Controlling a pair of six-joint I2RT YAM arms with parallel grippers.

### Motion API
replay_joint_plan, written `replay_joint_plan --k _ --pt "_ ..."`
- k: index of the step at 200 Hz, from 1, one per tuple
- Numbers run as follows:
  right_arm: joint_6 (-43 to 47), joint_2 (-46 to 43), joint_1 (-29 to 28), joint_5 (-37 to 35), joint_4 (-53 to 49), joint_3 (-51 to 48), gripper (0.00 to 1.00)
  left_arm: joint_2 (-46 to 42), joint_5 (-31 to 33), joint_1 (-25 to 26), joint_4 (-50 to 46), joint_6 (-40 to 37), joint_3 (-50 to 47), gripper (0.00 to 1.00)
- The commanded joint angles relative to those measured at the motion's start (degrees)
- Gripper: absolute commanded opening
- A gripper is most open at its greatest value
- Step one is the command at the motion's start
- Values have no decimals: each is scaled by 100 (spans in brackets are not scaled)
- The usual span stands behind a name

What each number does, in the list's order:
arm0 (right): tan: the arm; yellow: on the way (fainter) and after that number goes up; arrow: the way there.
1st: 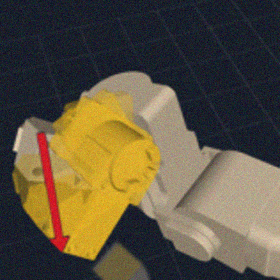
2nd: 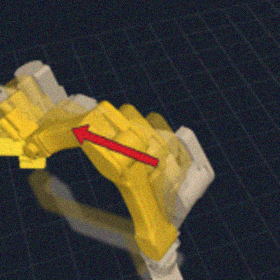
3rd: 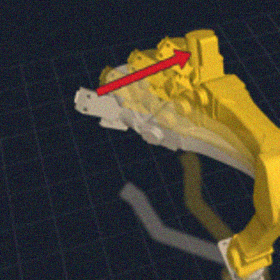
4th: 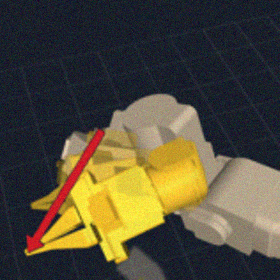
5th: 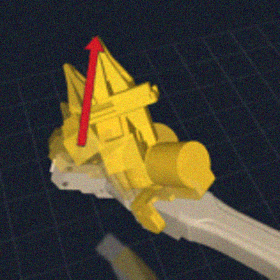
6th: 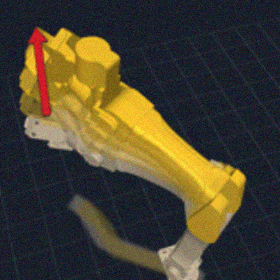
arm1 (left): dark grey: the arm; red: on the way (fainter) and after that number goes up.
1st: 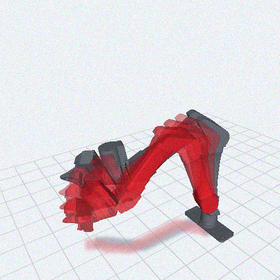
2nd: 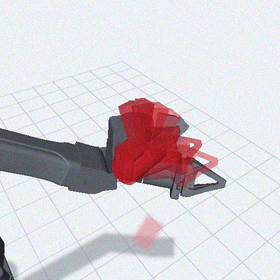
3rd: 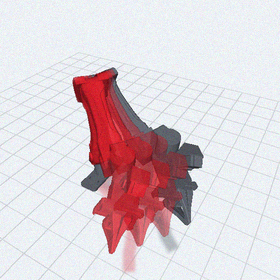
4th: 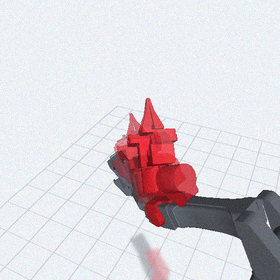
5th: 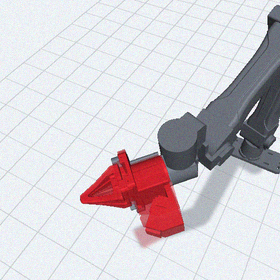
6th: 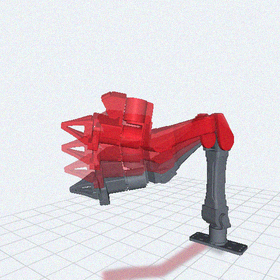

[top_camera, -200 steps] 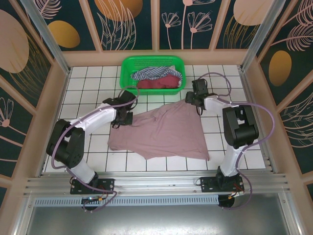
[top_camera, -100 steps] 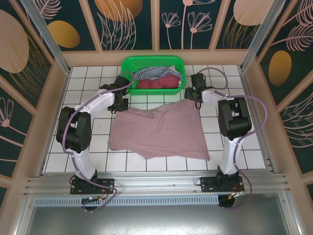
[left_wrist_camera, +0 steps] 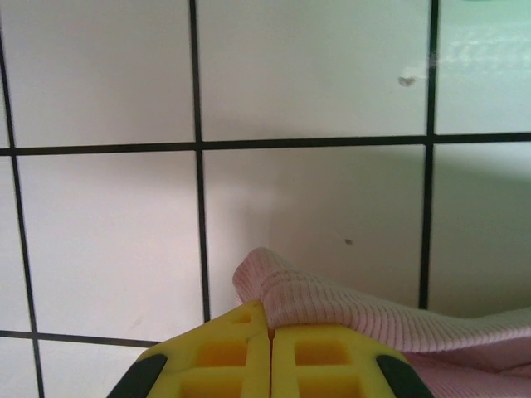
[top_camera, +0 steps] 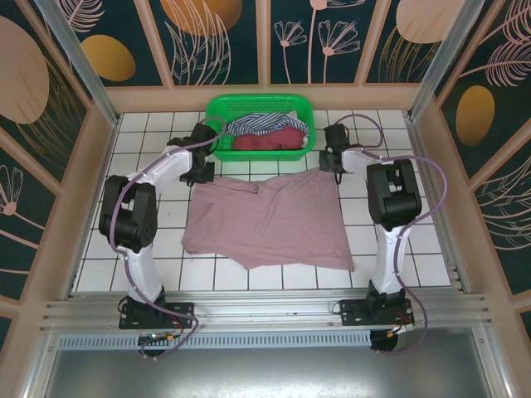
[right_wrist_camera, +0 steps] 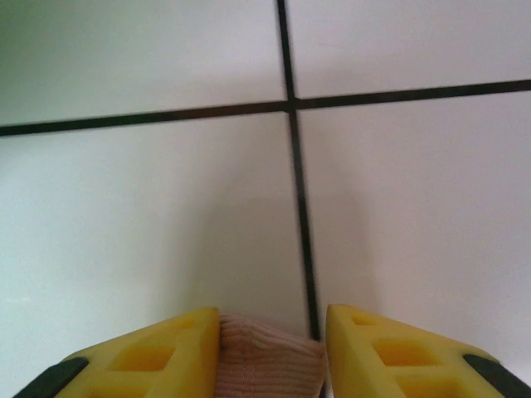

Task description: Fold and stack the tank tops

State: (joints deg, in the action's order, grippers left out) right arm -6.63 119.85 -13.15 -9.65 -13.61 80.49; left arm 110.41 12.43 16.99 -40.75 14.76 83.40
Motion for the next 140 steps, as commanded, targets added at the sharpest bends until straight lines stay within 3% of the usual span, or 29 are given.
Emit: replay_joint_plan --k 1,54,75,89,140 --pt "274 -368 265 -296 -191 -255 38 120 181 -149 -58 -197 186 6" --pt "600 -657 848 -187 -178 -486 37 361 1 -317 3 -297 434 5" --pt "541 -1099 872 399 -118 -598 37 526 -61 -328 -48 -350 641 5" --pt "493 -1391 683 839 -332 -602 41 588 -30 -325 -58 -369 730 5" --pt "-611 -2583 -632 849 -535 -1556 48 746 58 -395 9 -446 779 6"
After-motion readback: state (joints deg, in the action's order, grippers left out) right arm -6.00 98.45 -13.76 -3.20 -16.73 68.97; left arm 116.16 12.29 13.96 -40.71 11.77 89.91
